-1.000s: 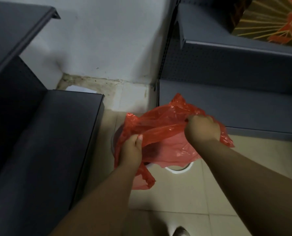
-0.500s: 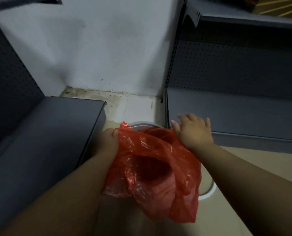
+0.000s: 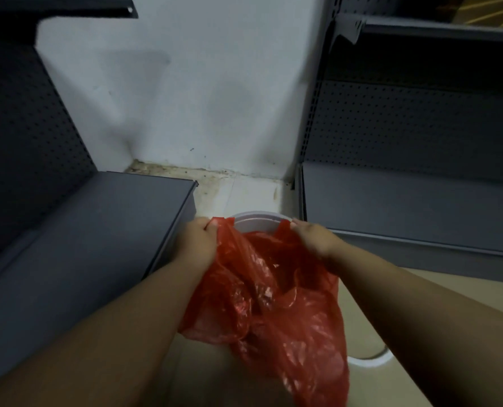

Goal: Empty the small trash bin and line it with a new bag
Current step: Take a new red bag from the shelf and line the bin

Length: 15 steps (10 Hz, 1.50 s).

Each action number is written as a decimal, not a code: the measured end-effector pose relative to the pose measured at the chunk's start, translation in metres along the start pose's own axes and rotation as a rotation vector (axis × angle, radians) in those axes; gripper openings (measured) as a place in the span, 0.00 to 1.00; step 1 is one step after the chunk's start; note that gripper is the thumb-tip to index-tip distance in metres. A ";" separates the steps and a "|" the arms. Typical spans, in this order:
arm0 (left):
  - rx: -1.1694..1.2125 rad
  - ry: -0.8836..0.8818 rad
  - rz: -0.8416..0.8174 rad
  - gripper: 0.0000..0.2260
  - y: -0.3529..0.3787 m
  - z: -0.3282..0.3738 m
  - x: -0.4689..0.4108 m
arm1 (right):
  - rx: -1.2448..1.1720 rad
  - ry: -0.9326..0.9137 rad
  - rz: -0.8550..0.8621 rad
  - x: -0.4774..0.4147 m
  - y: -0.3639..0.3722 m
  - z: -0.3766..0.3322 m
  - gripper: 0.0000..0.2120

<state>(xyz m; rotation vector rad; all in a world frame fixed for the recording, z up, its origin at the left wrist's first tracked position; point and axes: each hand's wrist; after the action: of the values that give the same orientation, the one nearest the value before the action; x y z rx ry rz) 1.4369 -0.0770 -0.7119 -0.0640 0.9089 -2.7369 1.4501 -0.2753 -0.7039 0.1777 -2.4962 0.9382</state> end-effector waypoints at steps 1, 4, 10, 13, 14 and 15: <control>-0.002 -0.006 0.006 0.14 0.002 -0.003 0.001 | 0.048 0.073 -0.108 -0.001 0.019 -0.005 0.22; 0.072 -0.135 0.041 0.15 0.020 -0.002 -0.008 | -0.024 -0.109 -0.132 0.017 -0.005 0.023 0.36; -0.125 -0.017 0.065 0.15 0.021 0.004 -0.023 | 0.494 -0.211 0.228 0.016 -0.010 0.062 0.11; -0.419 0.220 -0.035 0.12 0.009 0.002 -0.025 | -0.463 0.281 0.152 -0.022 -0.047 0.037 0.07; -0.427 0.166 0.010 0.12 0.009 0.001 -0.032 | -0.370 0.090 0.350 -0.009 -0.069 0.013 0.16; -0.446 0.152 0.013 0.14 0.012 0.003 -0.037 | 0.012 -0.327 0.577 0.038 -0.060 -0.027 0.19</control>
<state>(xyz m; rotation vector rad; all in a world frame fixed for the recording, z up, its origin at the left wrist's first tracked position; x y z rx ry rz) 1.4761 -0.0786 -0.7148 0.0685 1.5399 -2.4999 1.4433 -0.3016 -0.6325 -0.4472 -2.9099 1.2229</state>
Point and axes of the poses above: each hand's wrist, its own x-axis away from the middle knuckle, its own y-axis out of the palm, z = x × y, and after that the axes turned 7 degrees about y, right-handed
